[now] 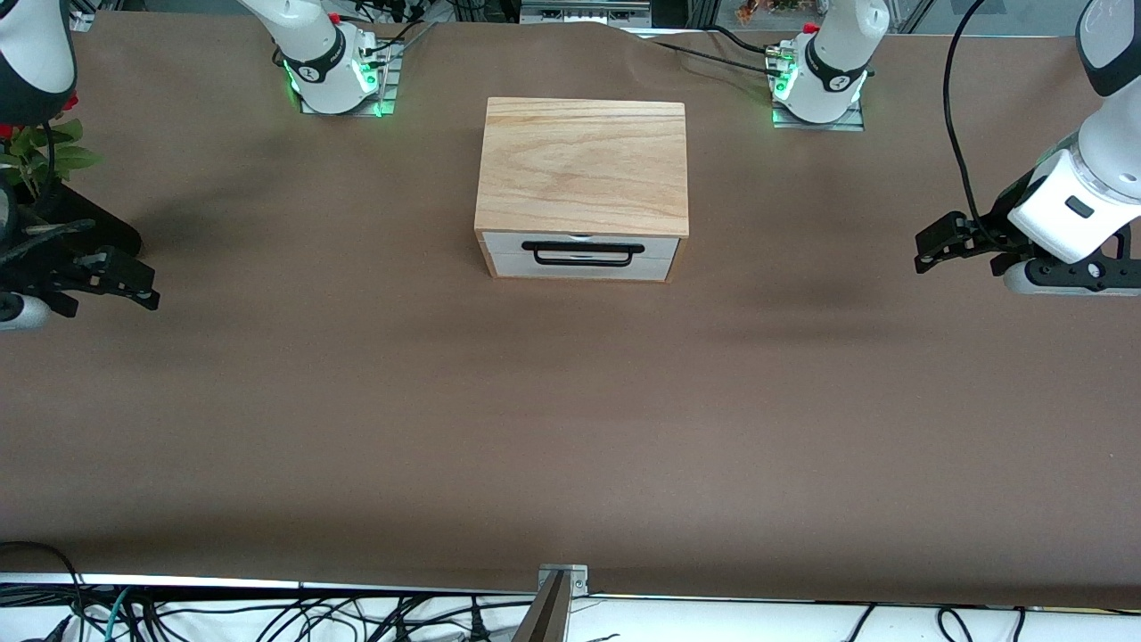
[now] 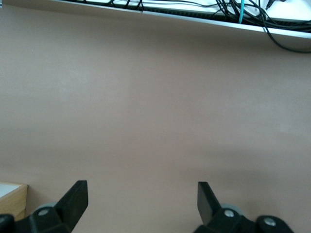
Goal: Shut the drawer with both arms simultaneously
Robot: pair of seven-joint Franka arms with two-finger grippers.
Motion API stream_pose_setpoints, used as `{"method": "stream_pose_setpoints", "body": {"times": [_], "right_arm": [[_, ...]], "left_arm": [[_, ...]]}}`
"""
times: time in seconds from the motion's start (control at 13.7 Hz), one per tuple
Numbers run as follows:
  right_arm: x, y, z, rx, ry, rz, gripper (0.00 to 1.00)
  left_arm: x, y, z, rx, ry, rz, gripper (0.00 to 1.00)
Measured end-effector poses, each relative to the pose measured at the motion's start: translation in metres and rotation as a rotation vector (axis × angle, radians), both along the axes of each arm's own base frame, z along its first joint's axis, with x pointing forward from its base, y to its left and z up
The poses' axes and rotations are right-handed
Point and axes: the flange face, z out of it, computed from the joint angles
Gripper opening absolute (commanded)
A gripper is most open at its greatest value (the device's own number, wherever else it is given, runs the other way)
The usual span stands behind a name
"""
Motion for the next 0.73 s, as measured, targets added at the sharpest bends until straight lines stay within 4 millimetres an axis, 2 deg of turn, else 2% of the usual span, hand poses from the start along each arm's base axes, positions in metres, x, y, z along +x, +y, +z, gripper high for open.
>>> {"method": "stream_pose_setpoints", "body": {"times": [0.29, 0.51, 0.73], "right_arm": [[-0.015, 0.009, 0.000, 0.003, 0.015, 0.006, 1.00], [-0.017, 0.020, -0.009, 0.007, 0.034, -0.038, 1.00], [-0.019, 0.018, -0.011, 0.007, 0.051, -0.055, 1.00]], "left_arm": [[0.000, 0.000, 0.000, 0.000, 0.000, -0.001, 1.00], [0.000, -0.001, 0.000, 0.000, 0.000, -0.001, 1.00], [0.000, -0.001, 0.000, 0.000, 0.000, -0.001, 1.00]]}}
